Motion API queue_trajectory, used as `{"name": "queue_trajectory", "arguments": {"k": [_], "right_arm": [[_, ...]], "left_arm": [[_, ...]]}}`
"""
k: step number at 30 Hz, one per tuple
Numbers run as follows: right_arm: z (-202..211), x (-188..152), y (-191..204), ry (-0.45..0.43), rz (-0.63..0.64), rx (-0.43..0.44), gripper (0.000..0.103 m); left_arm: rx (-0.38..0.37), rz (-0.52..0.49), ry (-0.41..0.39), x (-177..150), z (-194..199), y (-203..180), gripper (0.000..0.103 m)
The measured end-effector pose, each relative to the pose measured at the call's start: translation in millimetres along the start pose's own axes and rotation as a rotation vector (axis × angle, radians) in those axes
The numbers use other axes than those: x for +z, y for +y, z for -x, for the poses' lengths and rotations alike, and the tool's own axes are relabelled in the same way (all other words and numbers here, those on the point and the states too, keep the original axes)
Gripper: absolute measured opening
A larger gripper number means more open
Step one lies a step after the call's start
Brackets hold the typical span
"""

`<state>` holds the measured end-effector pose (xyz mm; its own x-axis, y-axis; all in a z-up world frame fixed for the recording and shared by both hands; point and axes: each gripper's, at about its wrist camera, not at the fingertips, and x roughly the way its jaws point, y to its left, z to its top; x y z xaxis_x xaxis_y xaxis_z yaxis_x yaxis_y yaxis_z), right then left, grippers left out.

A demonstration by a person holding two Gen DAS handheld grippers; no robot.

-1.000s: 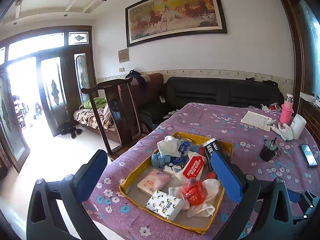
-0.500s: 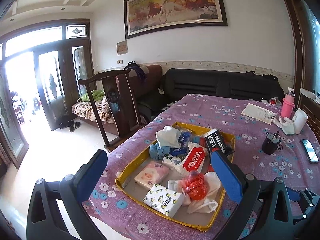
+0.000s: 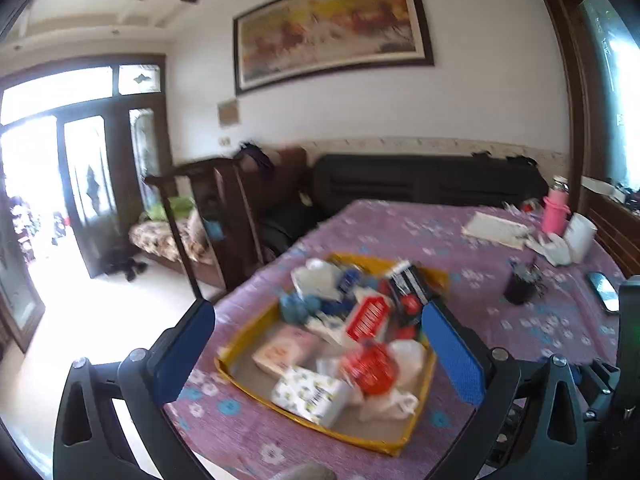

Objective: Organize soft objects

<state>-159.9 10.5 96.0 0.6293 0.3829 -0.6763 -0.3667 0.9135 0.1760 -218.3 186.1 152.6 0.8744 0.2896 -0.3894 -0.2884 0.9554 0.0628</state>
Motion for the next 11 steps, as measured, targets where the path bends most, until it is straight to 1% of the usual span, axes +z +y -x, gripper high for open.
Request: {"name": "queue_trajectory", "arguments": {"k": [1, 5, 9, 11], "right_arm": [[-0.1, -0.9, -2.9, 0.002, -0.004, -0.004, 0.091], [-1.1, -4.8, -18.0, 0.012, -0.039, -0.021, 0.091], [0.1, -7.4, -37.1, 0.009, -0.087, -0.038, 0.091], [2.1, -8.4, -47.0, 0.006, -0.107, -0.051, 0.091]], "left_arm": [[-0.019, 0.003, 0.025, -0.7, -4.1, -2.1, 0.103], [-0.041, -0.009, 0.067, -1.9, -13.1, -12.6, 0.103], [-0.028, -0.056, 0.132, -8.6, -22.6, -30.4, 0.103], [-0.038, -0.065, 0.171, -12.9, -30.3, -42.0, 0.103]]}}
